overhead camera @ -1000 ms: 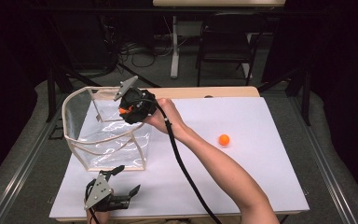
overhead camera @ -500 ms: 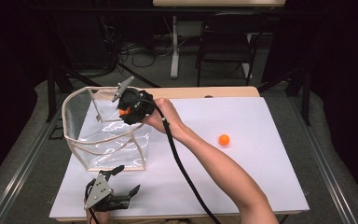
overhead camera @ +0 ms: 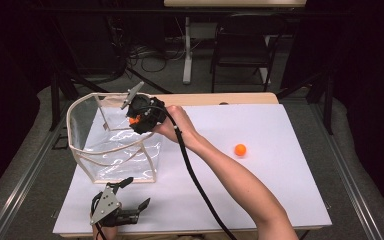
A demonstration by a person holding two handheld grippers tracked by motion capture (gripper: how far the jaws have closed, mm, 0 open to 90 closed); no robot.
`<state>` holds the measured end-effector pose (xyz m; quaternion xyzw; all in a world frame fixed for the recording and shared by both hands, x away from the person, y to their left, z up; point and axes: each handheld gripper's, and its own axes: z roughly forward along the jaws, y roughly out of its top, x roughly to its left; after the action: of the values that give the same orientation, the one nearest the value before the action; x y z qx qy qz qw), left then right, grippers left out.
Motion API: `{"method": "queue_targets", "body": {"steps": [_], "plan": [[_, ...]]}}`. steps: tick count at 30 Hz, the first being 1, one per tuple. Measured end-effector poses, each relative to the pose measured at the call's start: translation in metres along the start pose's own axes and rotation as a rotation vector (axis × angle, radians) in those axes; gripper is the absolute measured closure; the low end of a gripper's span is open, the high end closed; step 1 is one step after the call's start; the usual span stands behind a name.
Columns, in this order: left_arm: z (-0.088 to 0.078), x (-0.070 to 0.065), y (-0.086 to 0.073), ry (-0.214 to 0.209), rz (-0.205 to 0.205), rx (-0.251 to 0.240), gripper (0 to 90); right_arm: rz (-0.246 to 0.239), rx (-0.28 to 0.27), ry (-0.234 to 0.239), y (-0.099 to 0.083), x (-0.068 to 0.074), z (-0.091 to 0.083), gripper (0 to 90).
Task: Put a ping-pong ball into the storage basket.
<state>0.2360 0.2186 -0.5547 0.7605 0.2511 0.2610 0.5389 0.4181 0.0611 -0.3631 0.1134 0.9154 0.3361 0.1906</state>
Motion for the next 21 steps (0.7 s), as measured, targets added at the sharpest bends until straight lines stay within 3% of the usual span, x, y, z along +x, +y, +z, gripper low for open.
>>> {"method": "queue_targets", "body": {"steps": [21], "plan": [[0.0001,0.0001,0.0000,-0.001,0.002,0.000,15.7,0.003,0.027,0.029,-0.0004,0.0052,0.0071,50.7]]}}
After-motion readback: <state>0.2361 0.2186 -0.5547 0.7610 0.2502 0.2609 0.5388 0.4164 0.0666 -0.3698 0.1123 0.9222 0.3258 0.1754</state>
